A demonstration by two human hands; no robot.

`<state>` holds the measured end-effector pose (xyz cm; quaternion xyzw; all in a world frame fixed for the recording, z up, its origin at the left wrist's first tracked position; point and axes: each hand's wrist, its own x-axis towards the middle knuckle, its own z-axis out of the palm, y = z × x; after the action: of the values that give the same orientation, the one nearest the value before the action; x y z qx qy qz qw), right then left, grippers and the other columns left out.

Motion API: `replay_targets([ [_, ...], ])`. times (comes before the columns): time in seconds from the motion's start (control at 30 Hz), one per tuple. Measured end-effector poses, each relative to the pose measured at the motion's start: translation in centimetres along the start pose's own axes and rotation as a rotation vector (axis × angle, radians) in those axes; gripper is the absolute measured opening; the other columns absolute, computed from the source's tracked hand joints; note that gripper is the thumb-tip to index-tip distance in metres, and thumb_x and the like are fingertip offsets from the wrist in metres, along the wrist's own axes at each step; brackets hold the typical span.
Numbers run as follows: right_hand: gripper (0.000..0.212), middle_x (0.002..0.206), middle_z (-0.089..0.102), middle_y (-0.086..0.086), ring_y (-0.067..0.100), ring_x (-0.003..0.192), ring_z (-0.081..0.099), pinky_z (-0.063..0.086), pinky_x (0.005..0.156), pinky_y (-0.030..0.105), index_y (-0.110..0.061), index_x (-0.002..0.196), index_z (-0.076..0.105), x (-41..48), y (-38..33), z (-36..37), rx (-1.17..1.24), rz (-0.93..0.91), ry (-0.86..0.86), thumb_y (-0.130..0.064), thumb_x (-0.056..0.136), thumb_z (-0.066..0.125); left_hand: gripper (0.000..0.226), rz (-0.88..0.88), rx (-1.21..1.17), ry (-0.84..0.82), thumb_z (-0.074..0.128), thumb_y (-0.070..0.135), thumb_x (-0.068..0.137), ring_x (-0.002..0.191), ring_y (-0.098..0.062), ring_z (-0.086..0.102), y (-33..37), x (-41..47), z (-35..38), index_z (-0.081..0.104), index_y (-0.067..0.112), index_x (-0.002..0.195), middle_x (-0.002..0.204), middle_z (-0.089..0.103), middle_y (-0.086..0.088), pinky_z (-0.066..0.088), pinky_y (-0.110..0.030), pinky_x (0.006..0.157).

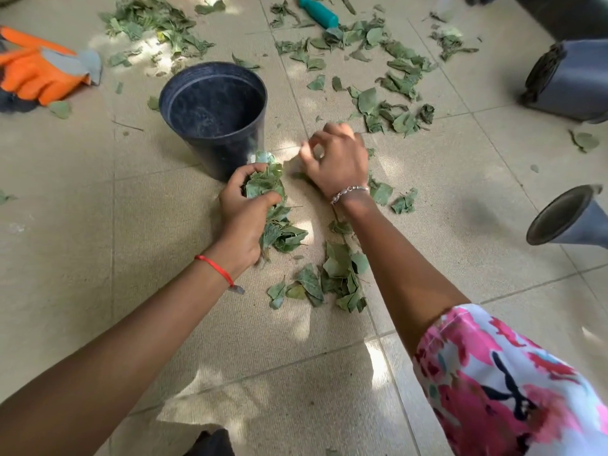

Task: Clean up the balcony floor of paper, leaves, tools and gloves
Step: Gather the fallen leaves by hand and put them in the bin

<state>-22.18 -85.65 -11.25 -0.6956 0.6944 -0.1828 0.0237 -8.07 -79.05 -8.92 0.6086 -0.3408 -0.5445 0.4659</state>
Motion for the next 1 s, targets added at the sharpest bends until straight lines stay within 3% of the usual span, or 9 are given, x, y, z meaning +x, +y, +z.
replay_targets([
  [0.1, 0.053, 0.144, 0.034, 0.002, 0.019, 0.134, 0.029, 0.026, 0.111, 0.037, -0.018, 0.135, 0.043, 0.7, 1.8, 0.0, 0.039, 0.048, -0.115, -0.048, 0.091, 0.043, 0.043, 0.029, 0.004, -0.011, 0.061, -0.011, 0.077, 0.092, -0.022, 0.065, 0.0, 0.1, 0.4, 0.060, 0.028, 0.095, 0.101, 0.065, -0.006, 0.056, -0.039, 0.077],
  [0.2, 0.058, 0.151, 0.024, -0.005, 0.017, 0.135, 0.030, 0.022, 0.113, 0.037, -0.022, 0.143, 0.031, -0.1, 2.8, -0.3, 0.145, 0.054, -0.327, -0.050, 0.093, 0.039, 0.043, 0.066, 0.012, -0.027, 0.060, -0.012, 0.076, 0.091, -0.020, 0.063, 0.0, 0.3, 1.2, 0.060, 0.027, 0.094, 0.106, 0.064, -0.008, 0.055, -0.036, 0.077],
  [0.37, 0.026, 0.104, 0.067, -0.007, 0.012, 0.077, 0.066, 0.052, 0.063, 0.020, -0.025, 0.113, 0.064, -3.3, 4.1, -1.8, 0.576, 0.163, -0.113, -0.033, 0.091, 0.053, 0.043, 0.201, 0.008, -0.062, 0.060, -0.015, 0.076, 0.090, 0.003, 0.059, 0.1, 1.0, 2.6, 0.058, 0.027, 0.086, 0.112, 0.060, 0.001, 0.049, -0.010, 0.070],
  [0.47, 0.031, 0.125, 0.060, -0.005, 0.013, 0.110, 0.058, 0.049, 0.092, 0.030, -0.024, 0.117, 0.063, -3.2, 5.3, -2.1, 0.661, 0.146, 0.012, -0.030, 0.088, 0.053, 0.044, 0.269, 0.036, -0.075, 0.060, -0.016, 0.075, 0.092, 0.009, 0.053, 0.0, 1.4, 3.0, 0.056, 0.027, 0.084, 0.101, 0.056, 0.014, 0.043, -0.003, 0.071],
  [0.6, 0.045, 0.150, 0.027, -0.015, 0.010, 0.138, 0.028, 0.021, 0.114, 0.034, -0.037, 0.139, 0.035, -2.6, 4.5, -1.6, 0.523, -0.034, -0.372, -0.034, 0.095, 0.044, 0.041, 0.313, 0.082, -0.109, 0.061, -0.016, 0.074, 0.091, 0.018, 0.053, -0.3, 1.2, 2.9, 0.056, 0.023, 0.087, 0.096, 0.057, 0.017, 0.040, -0.001, 0.077],
  [0.73, 0.041, 0.152, 0.024, -0.006, 0.009, 0.141, 0.020, 0.000, 0.118, 0.031, -0.030, 0.140, 0.034, -4.5, 3.1, -0.9, 0.291, -0.277, -0.462, -0.036, 0.099, 0.031, 0.037, 0.313, 0.109, -0.118, 0.060, -0.016, 0.075, 0.087, 0.020, 0.054, -0.6, 0.9, 2.1, 0.057, 0.014, 0.097, 0.097, 0.058, 0.015, 0.042, -0.003, 0.077],
  [0.87, 0.044, 0.135, 0.052, -0.001, 0.017, 0.130, 0.044, 0.029, 0.112, 0.039, -0.020, 0.117, 0.063, -7.4, 3.8, -2.0, 0.535, -0.134, -0.451, -0.047, 0.090, 0.041, 0.040, 0.287, 0.152, -0.093, 0.062, -0.012, 0.075, 0.100, 0.013, 0.052, -1.0, 0.4, 0.8, 0.058, 0.023, 0.093, 0.100, 0.057, 0.023, 0.041, -0.005, 0.088],
  [0.93, 0.040, 0.116, 0.064, -0.005, 0.017, 0.112, 0.059, 0.047, 0.096, 0.037, -0.017, 0.092, 0.072, -8.6, 4.2, -3.3, 0.750, -0.001, -0.252, -0.047, 0.081, 0.049, 0.040, 0.279, 0.160, -0.100, 0.062, -0.012, 0.075, 0.106, 0.005, 0.050, -1.1, 0.1, 0.4, 0.057, 0.023, 0.093, 0.101, 0.056, 0.023, 0.041, -0.008, 0.090],
  [1.0, 0.036, 0.114, 0.065, 0.001, 0.018, 0.117, 0.055, 0.046, 0.094, 0.029, -0.015, 0.088, 0.071, -9.0, 5.3, -3.7, 0.777, 0.165, -0.015, -0.044, 0.081, 0.051, 0.039, 0.280, 0.155, -0.109, 0.061, -0.013, 0.075, 0.104, 0.010, 0.049, -1.1, -0.3, 0.0, 0.057, 0.021, 0.095, 0.102, 0.056, 0.022, 0.040, -0.004, 0.088],
])
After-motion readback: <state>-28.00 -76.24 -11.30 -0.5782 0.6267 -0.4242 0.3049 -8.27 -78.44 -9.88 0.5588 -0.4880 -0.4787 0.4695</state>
